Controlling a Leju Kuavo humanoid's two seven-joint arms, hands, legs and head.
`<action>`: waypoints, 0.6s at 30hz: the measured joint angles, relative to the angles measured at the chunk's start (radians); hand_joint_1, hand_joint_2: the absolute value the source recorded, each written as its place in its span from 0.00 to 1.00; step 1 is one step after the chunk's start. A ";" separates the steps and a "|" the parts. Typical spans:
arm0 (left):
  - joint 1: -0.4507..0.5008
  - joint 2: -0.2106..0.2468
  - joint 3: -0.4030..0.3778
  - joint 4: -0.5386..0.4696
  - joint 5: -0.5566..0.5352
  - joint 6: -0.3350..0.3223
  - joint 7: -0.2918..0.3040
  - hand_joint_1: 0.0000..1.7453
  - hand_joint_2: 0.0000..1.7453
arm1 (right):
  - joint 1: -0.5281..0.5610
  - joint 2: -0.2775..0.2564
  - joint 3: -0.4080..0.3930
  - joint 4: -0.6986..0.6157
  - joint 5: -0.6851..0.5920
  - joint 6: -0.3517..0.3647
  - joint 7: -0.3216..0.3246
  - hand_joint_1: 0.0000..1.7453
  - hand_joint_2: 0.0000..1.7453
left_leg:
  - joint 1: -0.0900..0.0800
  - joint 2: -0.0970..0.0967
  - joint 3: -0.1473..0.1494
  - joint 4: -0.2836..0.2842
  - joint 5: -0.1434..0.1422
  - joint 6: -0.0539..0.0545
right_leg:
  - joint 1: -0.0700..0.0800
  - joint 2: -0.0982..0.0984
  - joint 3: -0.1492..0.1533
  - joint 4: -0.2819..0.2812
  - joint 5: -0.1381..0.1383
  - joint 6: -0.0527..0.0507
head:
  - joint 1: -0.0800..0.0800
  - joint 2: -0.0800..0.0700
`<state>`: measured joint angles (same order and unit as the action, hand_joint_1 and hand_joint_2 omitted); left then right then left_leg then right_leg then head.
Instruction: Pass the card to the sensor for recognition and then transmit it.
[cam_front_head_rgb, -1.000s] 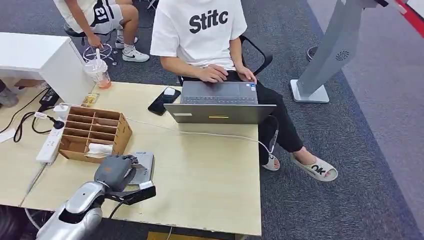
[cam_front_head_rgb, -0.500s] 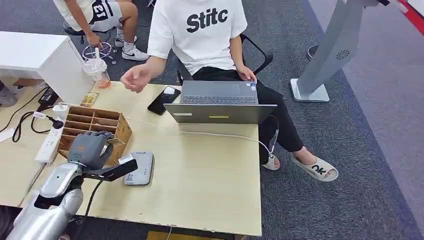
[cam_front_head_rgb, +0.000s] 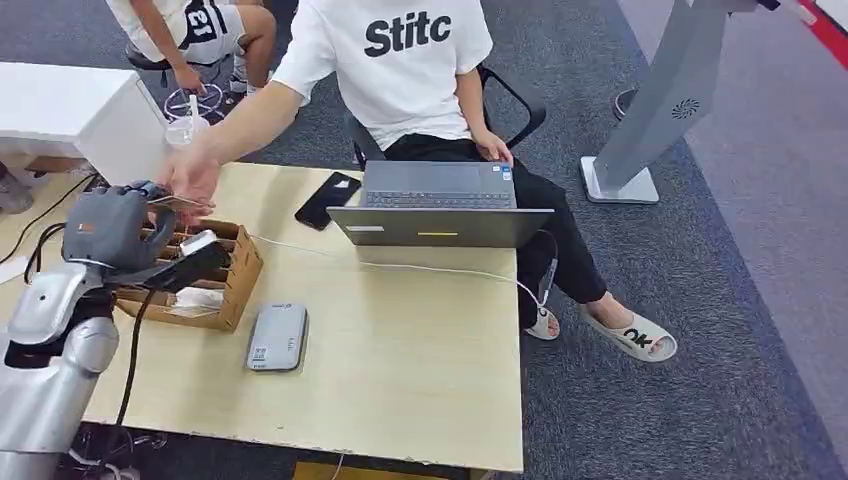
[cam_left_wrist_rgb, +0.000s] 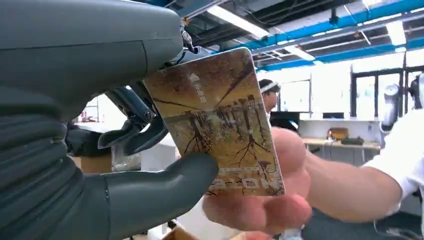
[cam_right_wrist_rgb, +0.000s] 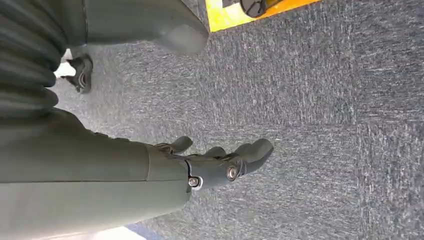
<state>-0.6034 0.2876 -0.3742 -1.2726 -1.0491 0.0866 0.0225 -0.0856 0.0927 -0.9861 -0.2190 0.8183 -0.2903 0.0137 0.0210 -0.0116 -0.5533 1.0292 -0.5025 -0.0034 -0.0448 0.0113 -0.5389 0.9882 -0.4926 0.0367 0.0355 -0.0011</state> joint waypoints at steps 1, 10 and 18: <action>-0.006 -0.003 0.001 -0.003 -0.002 0.000 -0.001 1.00 1.00 | -0.001 0.000 0.000 0.000 0.002 0.000 -0.003 0.00 1.00 | 0.000 0.000 0.000 0.000 0.000 0.000 | 0.000 0.000 0.000 0.000 0.000 0.000 | 0.000 0.000; -0.017 -0.035 0.001 -0.024 -0.001 0.008 -0.008 0.24 1.00 | -0.001 0.000 0.000 0.002 0.006 -0.002 -0.002 0.00 1.00 | 0.000 0.001 0.000 0.000 0.000 0.000 | 0.000 0.002 0.000 0.000 0.000 0.000 | 0.000 0.000; -0.003 -0.076 0.001 -0.074 -0.021 0.076 -0.010 0.00 1.00 | -0.002 0.001 0.000 0.002 0.018 -0.001 0.010 0.00 1.00 | 0.000 0.000 -0.002 0.000 0.000 0.000 | 0.000 0.001 -0.002 0.000 0.000 0.000 | -0.001 0.000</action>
<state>-0.6060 0.2113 -0.3735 -1.3469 -1.0697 0.1622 0.0122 -0.0873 0.0938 -0.9861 -0.2167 0.8362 -0.2914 0.0237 0.0209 -0.0113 -0.5548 1.0293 -0.5028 -0.0031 -0.0449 0.0121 -0.5405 0.9879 -0.4926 0.0368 0.0347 -0.0011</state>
